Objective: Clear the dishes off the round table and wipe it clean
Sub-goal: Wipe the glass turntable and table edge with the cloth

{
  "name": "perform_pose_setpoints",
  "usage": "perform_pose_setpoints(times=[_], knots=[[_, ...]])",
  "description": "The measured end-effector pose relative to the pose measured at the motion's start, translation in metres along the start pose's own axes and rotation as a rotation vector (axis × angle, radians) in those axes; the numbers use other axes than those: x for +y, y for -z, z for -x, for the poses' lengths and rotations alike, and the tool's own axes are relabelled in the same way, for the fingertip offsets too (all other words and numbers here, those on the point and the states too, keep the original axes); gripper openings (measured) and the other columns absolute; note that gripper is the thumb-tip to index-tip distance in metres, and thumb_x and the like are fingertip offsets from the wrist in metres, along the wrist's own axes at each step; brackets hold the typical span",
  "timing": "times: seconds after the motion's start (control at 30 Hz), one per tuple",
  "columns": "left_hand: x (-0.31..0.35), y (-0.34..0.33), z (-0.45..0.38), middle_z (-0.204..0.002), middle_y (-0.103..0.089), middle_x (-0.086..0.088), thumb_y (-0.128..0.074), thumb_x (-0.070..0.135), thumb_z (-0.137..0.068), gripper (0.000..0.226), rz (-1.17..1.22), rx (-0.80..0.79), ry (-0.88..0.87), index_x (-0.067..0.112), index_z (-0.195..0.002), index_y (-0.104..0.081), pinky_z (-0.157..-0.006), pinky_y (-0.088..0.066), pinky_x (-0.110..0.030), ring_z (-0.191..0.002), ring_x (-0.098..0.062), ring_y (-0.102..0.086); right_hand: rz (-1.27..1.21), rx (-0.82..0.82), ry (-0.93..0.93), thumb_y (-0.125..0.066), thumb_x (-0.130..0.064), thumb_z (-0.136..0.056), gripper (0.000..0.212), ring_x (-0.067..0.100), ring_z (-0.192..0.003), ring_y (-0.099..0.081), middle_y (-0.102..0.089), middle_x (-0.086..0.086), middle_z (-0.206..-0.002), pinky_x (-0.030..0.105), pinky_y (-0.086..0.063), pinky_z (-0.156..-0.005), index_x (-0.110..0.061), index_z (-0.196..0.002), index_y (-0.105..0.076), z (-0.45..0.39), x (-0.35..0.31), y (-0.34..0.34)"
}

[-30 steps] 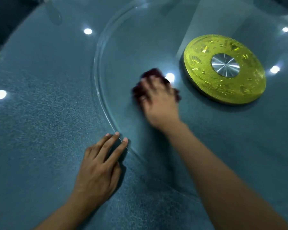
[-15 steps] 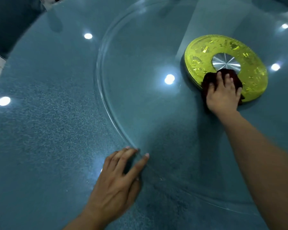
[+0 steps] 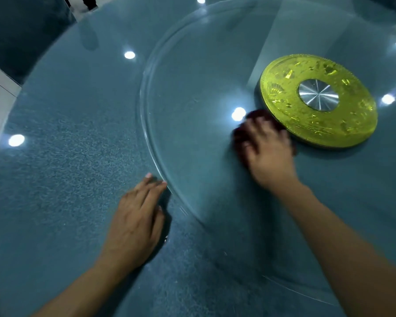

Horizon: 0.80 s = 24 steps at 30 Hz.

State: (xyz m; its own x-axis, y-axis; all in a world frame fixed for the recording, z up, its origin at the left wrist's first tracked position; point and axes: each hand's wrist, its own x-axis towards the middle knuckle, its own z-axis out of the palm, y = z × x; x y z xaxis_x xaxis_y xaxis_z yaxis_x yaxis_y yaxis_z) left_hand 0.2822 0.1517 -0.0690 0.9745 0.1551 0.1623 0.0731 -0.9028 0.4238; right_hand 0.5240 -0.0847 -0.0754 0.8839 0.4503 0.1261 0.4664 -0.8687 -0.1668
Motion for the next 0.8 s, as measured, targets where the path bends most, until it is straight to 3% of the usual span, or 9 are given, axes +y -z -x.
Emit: perform_pose_setpoints(times=[0.1, 0.17, 0.23, 0.4, 0.53, 0.63, 0.8], knots=[[0.013, -0.009, 0.016, -0.134, -0.06, -0.013, -0.045, 0.02, -0.095, 0.046, 0.054, 0.016, -0.016, 0.004, -0.136, -0.059, -0.107, -0.04, -0.042, -0.134, -0.03, -0.051, 0.002, -0.006, -0.525, -0.023, -0.049, -0.096, 0.068, 0.025, -0.153, -0.015, -0.018, 0.009, -0.166, 0.055, -0.005, -0.123, -0.025, -0.159, -0.022, -0.013, 0.065, 0.02], [0.018, -0.01, 0.024, -0.136, -0.058, -0.013, -0.046, 0.02, -0.095, 0.046, 0.073, 0.031, -0.039, 0.006, -0.136, -0.061, -0.107, -0.041, -0.043, -0.133, -0.031, -0.052, -0.005, -0.006, -0.624, -0.022, -0.048, -0.098, 0.068, 0.025, -0.154, -0.012, -0.014, 0.01, -0.167, 0.055, -0.003, -0.123, -0.021, -0.16, -0.019, -0.018, 0.058, 0.022], [0.02, -0.01, 0.03, -0.144, -0.053, -0.015, -0.049, 0.02, -0.094, 0.045, 0.078, 0.045, -0.062, 0.008, -0.135, -0.064, -0.109, -0.04, -0.043, -0.134, -0.032, -0.049, 0.008, 0.012, -0.448, -0.022, -0.047, -0.096, 0.069, 0.028, -0.152, -0.018, -0.02, 0.014, -0.165, 0.056, -0.007, -0.122, -0.018, -0.159, -0.024, -0.017, 0.011, 0.011], [0.027, -0.016, 0.041, -0.147, -0.053, -0.016, -0.056, 0.015, -0.086, 0.046, 0.038, 0.015, -0.225, 0.009, -0.13, -0.068, -0.105, -0.044, -0.05, -0.133, -0.036, -0.051, -0.059, -0.047, 0.363, -0.034, -0.046, -0.098, 0.061, 0.019, -0.15, -0.026, -0.032, 0.003, -0.162, 0.05, -0.012, -0.123, -0.026, -0.155, -0.035, 0.013, -0.145, -0.018], [0.033, -0.015, 0.043, -0.146, -0.054, -0.014, -0.051, 0.017, -0.088, 0.047, 0.035, -0.007, -0.248, 0.01, -0.132, -0.067, -0.108, -0.042, -0.049, -0.135, -0.033, -0.05, -0.076, -0.125, 0.577, -0.036, -0.049, -0.099, 0.06, 0.013, -0.152, -0.021, -0.028, -0.002, -0.164, 0.047, -0.01, -0.124, -0.032, -0.156, -0.031, 0.011, -0.145, -0.017], [0.028, -0.011, 0.029, -0.153, -0.047, -0.011, -0.049, 0.02, -0.092, 0.05, 0.039, 0.002, -0.173, 0.012, -0.141, -0.059, -0.113, -0.037, -0.05, -0.141, -0.031, -0.044, -0.066, -0.069, 0.352, -0.032, -0.049, -0.097, 0.06, 0.021, -0.149, -0.03, -0.034, 0.003, -0.161, 0.052, -0.015, -0.122, -0.03, -0.154, -0.036, -0.001, -0.078, -0.012], [0.01, -0.004, 0.001, -0.161, -0.036, -0.005, -0.047, 0.029, -0.096, 0.054, -0.013, -0.023, -0.048, 0.021, -0.149, -0.049, -0.116, -0.033, -0.053, -0.152, -0.027, -0.026, -0.009, -0.005, -0.472, -0.026, -0.049, -0.096, 0.067, 0.026, -0.153, -0.017, -0.019, 0.01, -0.166, 0.055, -0.005, -0.123, -0.024, -0.159, -0.024, -0.042, 0.063, 0.018]])
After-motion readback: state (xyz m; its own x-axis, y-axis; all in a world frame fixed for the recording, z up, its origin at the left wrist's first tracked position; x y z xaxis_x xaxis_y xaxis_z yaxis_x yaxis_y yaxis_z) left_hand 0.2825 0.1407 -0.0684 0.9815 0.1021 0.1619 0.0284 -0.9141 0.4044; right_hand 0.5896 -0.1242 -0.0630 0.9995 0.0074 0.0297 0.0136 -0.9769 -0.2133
